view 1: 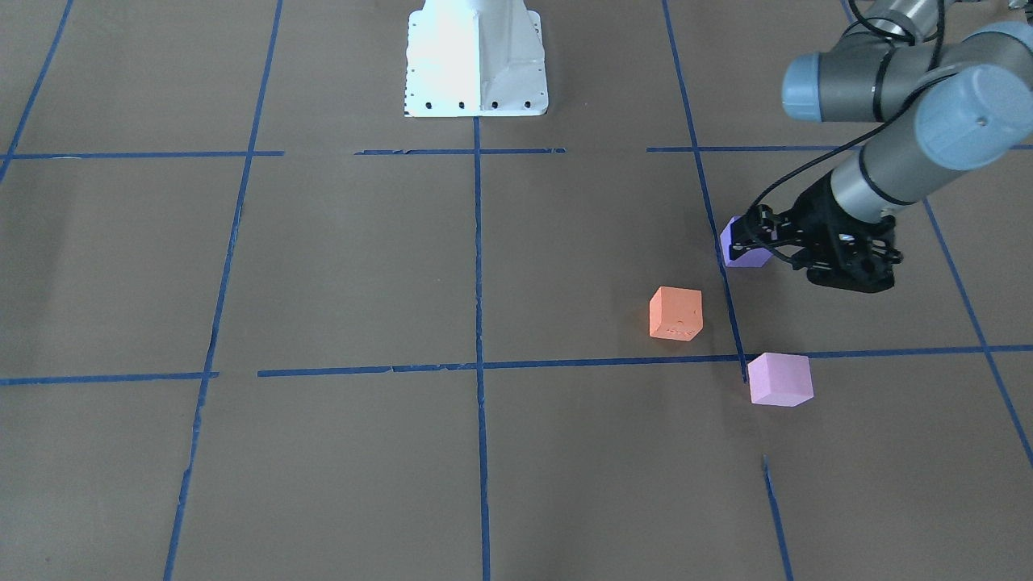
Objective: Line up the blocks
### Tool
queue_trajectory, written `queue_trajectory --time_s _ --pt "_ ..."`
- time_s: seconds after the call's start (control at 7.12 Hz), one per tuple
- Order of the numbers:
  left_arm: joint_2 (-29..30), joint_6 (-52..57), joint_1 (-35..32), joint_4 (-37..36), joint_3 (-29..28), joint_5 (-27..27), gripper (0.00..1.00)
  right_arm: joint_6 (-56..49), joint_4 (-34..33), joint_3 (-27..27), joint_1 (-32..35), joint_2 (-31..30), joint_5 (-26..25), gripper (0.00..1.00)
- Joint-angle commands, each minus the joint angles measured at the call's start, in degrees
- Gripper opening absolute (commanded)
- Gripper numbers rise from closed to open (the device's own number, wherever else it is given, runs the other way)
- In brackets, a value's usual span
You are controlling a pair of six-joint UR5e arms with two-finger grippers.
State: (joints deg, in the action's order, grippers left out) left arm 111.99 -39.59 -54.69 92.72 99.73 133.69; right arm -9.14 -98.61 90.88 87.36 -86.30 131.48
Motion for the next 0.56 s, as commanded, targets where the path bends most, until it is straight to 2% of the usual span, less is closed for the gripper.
queue_trajectory --time_s 0.0,0.42 --pt "4.1 -1.2 3.8 1.9 -4.9 -3.3 0.99 0.0 0.0 0.0 0.0 0.0 0.0 1.0" --pt "6.1 -7.8 4.5 7.1 -10.5 -3.3 0.99 0.0 0.0 0.0 0.0 0.0 0.0 1.0"
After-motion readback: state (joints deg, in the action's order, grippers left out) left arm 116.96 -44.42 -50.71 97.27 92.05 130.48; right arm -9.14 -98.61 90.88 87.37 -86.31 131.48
